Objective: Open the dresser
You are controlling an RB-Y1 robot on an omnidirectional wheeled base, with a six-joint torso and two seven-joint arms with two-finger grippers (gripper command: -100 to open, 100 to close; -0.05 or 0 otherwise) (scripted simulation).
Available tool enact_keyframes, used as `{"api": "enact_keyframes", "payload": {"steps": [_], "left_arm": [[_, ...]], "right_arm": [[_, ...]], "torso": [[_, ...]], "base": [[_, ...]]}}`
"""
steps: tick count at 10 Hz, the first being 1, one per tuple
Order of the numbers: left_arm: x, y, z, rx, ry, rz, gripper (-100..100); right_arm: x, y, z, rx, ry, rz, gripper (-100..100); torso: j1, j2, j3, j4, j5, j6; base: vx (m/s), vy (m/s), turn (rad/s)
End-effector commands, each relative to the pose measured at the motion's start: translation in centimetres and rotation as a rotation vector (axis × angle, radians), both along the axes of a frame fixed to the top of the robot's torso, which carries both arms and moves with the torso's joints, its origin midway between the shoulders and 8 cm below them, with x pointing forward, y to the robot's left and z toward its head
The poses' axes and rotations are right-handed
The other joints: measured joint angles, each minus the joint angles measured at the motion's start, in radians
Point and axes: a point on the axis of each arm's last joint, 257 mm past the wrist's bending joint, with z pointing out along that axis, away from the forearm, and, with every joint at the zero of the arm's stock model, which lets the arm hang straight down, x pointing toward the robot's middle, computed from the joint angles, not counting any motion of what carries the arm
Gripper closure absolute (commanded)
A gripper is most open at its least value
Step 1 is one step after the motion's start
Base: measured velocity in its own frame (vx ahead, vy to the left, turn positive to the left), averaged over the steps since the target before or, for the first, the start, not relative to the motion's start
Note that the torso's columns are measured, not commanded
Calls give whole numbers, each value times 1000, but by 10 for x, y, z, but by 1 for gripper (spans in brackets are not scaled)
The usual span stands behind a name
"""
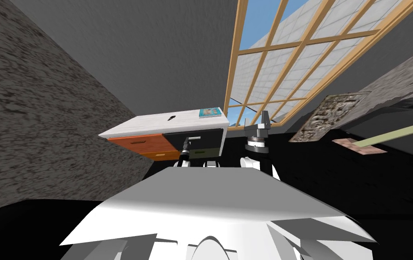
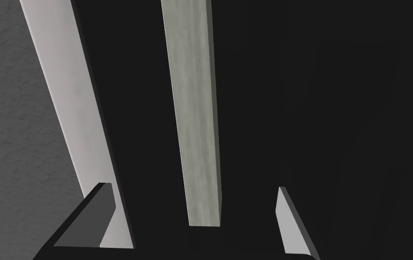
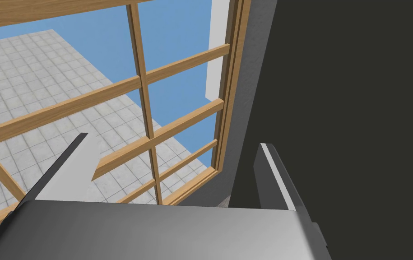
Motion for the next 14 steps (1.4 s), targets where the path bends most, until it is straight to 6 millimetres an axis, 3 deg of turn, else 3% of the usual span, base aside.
{"api": "enact_keyframes", "payload": {"steps": [1, 4, 5, 14], "left_arm": [[2, -15, 1, -55, -8, 12, -100], [4, -11, 5, -43, -9, 10, -100], [4, -11, 5, -43, -8, 10, 100], [-10, -16, 9, -44, -4, -1, 100]], "right_arm": [[0, 0, 0, 0, 0, 0, 0], [0, 0, 0, 0, 0, 0, 0], [0, 0, 0, 0, 0, 0, 0], [0, 0, 0, 0, 0, 0, 0]], "torso": [[0, 0, 0, 0, 0, 0], [-1, -4, -2, -1, 0, 0], [-2, -2, -1, -1, 0, 0], [-6, 3, 2, 2, -2, 1]], "base": [[0, 5, -1], [38, 11, -4], [6, 2, 1], [-159, -13, 13]]}}
